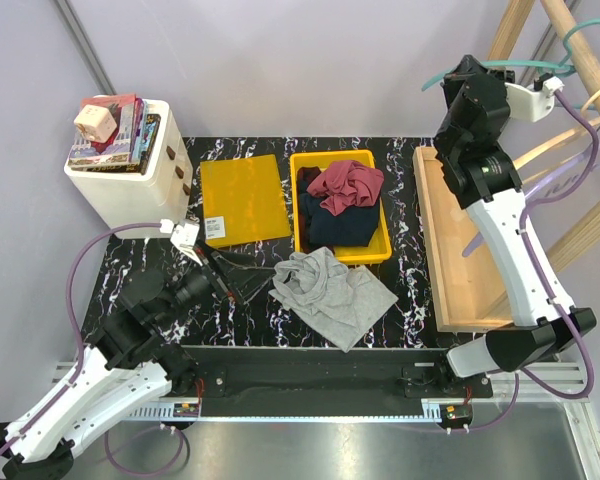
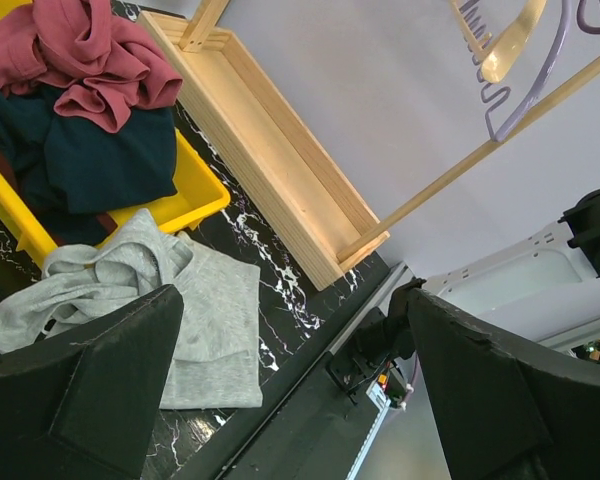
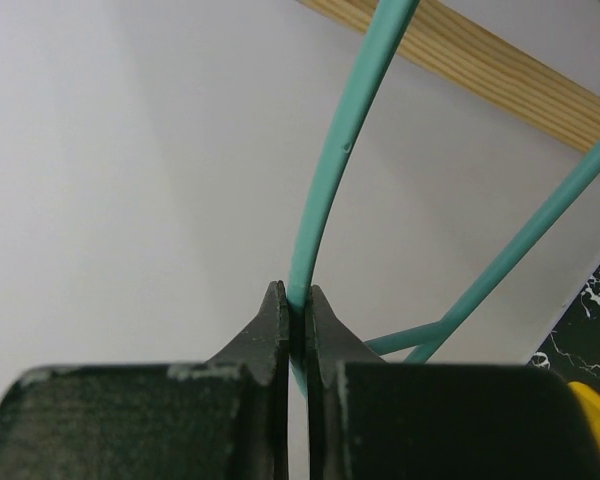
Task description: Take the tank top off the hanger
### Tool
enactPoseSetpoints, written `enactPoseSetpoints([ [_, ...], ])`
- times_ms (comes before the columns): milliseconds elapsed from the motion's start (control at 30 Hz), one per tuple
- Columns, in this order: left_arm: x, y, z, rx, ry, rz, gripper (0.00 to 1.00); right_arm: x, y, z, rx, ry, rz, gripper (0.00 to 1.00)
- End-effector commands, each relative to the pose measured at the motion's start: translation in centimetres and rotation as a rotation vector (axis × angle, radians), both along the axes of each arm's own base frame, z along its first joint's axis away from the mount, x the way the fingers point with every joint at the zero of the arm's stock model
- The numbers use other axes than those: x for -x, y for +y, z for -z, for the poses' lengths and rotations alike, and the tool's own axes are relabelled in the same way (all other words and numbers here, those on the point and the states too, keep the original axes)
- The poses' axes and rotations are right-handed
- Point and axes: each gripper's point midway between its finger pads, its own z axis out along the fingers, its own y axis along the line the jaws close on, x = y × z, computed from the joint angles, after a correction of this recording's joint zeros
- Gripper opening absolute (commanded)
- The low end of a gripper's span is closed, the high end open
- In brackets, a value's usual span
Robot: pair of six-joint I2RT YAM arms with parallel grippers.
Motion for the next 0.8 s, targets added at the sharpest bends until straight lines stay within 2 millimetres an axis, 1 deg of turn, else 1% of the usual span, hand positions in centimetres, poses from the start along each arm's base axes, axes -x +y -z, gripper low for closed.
enactPoseSetpoints([
  [0,0.4,-0.3,-0.7,0.029,-0.022,0.029,0.99,2.2,-2.3,-1.1,-0.073,-0.050,0.067,0.00],
  [167,0.7,-0.3,-0.6,0.035,-0.023,0.041,0.99,2.4,-2.5,1.2,-0.094,-0.021,0.063,0.01],
  [300,0.7,-0.2,-0.6,0.042,-0.030,0.032,0.99,2.5,-1.9,2.8,-0.104,0.003,0.022,0.08],
  [333,0.7,-0.2,-0.6,0.041,-0.029,0.034,0.99,2.6,-1.8,2.8,-0.103,0.003,0.011,0.09],
  [400,0.6,-0.3,-0.6,0.043,-0.029,0.035,0.99,2.9,-1.4,3.1,-0.090,0.016,-0.021,0.17],
  [433,0.6,-0.3,-0.4,0.039,-0.024,0.037,0.99,3.0,-1.2,3.1,-0.084,0.019,-0.038,0.27],
  [467,0.6,-0.4,-0.4,0.040,-0.023,0.037,0.99,3.1,-0.6,3.2,-0.065,0.033,-0.072,0.40],
  [533,0.5,-0.5,-0.1,0.040,-0.021,0.037,0.99,3.5,-0.1,2.9,-0.029,0.048,-0.102,0.53],
  [567,0.4,-0.5,-0.2,0.044,-0.023,0.036,0.99,3.8,0.2,3.0,-0.003,0.077,-0.126,0.69],
  [600,0.5,-0.6,-0.1,0.041,-0.020,0.040,0.99,4.1,0.2,3.3,0.014,0.107,-0.131,0.75],
  [633,0.4,-0.6,0.0,0.041,-0.020,0.040,0.99,4.3,0.4,3.7,0.035,0.133,-0.147,0.77],
  [667,0.3,-0.7,0.1,0.040,-0.019,0.039,0.99,4.6,0.4,4.7,0.061,0.173,-0.151,0.83],
  [700,0.3,-0.8,0.4,0.036,-0.015,0.042,0.99,5.3,0.3,4.8,0.091,0.189,-0.160,0.86],
  [733,0.2,-0.8,0.6,0.035,-0.011,0.039,0.99,5.5,0.5,5.1,0.110,0.206,-0.176,0.96],
  [767,0.1,-0.9,0.7,0.036,-0.012,0.037,0.99,6.3,0.4,5.9,0.143,0.251,-0.184,0.97],
])
